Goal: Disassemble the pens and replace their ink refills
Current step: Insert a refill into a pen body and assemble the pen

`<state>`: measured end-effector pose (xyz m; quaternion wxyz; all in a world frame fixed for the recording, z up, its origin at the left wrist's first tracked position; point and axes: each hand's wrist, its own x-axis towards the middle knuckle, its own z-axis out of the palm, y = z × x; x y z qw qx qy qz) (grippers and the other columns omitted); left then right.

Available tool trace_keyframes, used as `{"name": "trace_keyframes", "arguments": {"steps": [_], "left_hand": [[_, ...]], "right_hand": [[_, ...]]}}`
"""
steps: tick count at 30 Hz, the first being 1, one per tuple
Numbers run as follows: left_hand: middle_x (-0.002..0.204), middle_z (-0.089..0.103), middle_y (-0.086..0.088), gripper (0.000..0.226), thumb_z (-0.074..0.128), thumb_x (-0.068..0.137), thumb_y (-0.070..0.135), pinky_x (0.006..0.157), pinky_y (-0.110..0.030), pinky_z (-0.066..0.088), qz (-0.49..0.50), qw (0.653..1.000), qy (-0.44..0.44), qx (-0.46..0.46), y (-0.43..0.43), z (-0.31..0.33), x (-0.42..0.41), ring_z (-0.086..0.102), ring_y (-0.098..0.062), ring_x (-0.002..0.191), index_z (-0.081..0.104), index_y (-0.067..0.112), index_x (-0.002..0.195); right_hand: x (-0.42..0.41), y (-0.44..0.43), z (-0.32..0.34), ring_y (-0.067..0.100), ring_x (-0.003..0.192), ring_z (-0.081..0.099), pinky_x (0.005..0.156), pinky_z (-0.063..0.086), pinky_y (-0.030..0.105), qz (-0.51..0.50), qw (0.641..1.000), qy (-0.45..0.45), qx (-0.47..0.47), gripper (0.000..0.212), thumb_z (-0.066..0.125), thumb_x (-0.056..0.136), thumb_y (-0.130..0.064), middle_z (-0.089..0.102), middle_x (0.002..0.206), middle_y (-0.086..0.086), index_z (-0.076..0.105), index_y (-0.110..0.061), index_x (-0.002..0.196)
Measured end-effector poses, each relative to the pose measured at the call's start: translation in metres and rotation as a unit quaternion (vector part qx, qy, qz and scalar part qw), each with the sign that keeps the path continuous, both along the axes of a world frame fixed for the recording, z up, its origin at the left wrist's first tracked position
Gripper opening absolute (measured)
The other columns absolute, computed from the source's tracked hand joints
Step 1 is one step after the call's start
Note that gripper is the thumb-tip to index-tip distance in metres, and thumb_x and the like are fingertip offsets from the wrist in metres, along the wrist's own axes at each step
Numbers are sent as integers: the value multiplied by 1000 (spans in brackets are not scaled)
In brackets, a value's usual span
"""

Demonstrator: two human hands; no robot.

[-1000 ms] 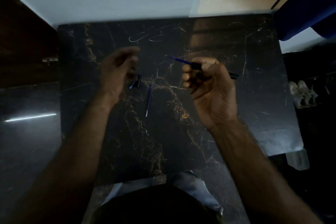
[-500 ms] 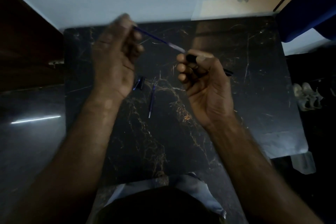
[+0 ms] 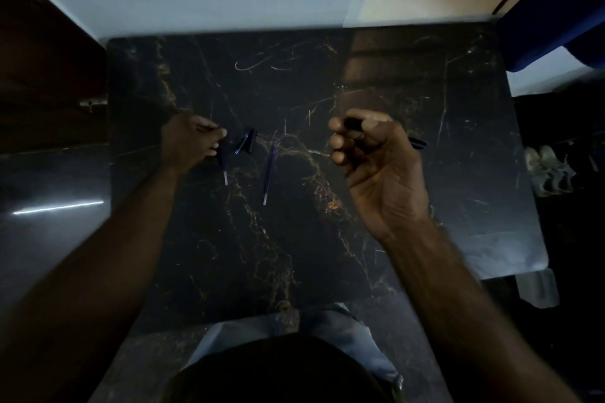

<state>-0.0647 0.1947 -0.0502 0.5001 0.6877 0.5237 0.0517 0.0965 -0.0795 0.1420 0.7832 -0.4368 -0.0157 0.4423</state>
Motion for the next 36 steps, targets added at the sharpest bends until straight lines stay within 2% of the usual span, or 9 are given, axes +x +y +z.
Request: {"name": "trace_keyframes", "arguments": {"steps": [3,7,11,14,19,24,27,30,36], "left_hand": [[91,77,-17,20,84,95,17,47,-18,59,24,999,3,27,-8,-3,5,69,-1,52,74,3,104],[89,78,-5,23,88,91,25,53,-28,64,37,997,20,61,-21,-1,9,76,-13,68,77,10,105],[84,78,-2,23,88,91,27,43,-16,55,38,995,24,86,-23,-4,9,71,-4,58,78,11,104],[78,75,8,21,89,90,29,42,-17,55,41,994,28,95,-23,-5,8,70,2,51,78,14,101],[81,78,2,24,87,92,35,59,-36,66,38,994,32,94,-23,-3,8,80,-21,66,80,14,100],[84,77,-2,26,76,98,40,72,-38,66,81,987,21,137,-36,13,5,78,-18,77,79,15,97],[75,74,13,18,77,95,40,68,-23,56,-10,984,6,179,-76,34,-1,68,4,66,77,26,85],[77,75,11,22,81,94,44,69,-26,54,-163,967,61,187,-125,43,-3,70,-6,69,77,23,89],[86,77,8,20,83,93,43,74,-34,60,-159,963,146,163,-146,34,13,72,-12,80,75,25,97]], "right_hand": [[-2,-2,-2,21,79,69,68,56,28,3,1000,5,-1,17,52,97,-9,72,98,17,68,-3,100],[-3,-3,-1,21,77,69,67,56,28,2,1000,10,-4,18,52,97,-10,73,96,17,69,-5,97],[-4,-3,1,22,77,69,68,56,29,2,1000,9,-2,18,53,97,-10,74,96,17,70,-5,97],[-3,-5,1,21,78,68,68,56,28,1,1000,13,-1,16,53,96,-11,73,96,16,69,-5,98],[-3,-10,0,20,77,69,67,56,27,1,1000,12,1,17,52,97,-10,74,95,15,67,-4,100],[-3,-13,1,20,77,69,67,56,28,0,1000,10,6,18,50,99,-10,74,95,15,67,-4,101],[0,-15,1,20,78,70,67,57,28,-5,1000,10,7,17,50,99,-10,74,96,15,66,-5,102],[-1,-16,1,21,78,70,67,57,28,-7,1000,15,-2,13,53,97,-10,75,97,16,64,-6,102],[-3,-15,-1,24,83,75,69,59,29,7,1000,-1,0,9,53,100,-8,75,105,21,61,-6,100]]}}
